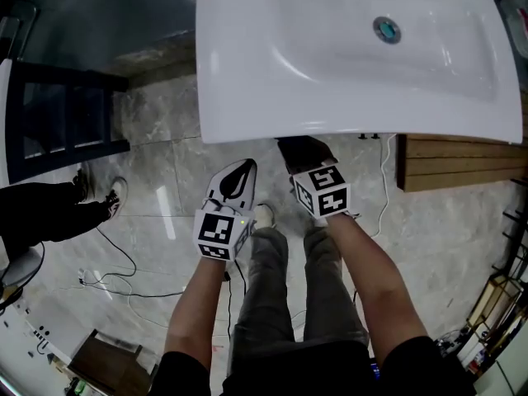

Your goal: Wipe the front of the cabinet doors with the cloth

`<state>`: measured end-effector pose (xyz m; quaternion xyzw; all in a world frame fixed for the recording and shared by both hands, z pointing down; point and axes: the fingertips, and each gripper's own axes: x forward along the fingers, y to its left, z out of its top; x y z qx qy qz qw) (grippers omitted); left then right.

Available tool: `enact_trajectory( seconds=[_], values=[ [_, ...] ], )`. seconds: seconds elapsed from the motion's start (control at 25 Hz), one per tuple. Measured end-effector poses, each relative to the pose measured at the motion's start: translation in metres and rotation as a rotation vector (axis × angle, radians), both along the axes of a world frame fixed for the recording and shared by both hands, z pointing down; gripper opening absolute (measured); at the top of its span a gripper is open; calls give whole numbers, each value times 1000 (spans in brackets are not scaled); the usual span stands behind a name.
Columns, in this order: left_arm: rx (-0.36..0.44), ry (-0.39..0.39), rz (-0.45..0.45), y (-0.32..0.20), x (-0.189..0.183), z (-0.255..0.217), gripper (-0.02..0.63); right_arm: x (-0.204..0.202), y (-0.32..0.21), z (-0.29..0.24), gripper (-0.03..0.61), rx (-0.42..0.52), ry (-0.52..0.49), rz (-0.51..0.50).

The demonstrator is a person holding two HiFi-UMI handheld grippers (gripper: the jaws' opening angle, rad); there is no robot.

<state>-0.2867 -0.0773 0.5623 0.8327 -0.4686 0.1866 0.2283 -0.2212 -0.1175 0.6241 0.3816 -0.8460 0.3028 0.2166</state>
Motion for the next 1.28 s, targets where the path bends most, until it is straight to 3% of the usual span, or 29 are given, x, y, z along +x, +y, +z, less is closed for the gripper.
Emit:
enact_trajectory(
  seconds=[0.72,1.28],
  values=[
    [14,12,81,-12,118,2,8,118,-3,2,107,-2,24,106],
    [16,21,96,-7,155,-13,8,141,15,-25,109,-17,-55,165]
  ],
)
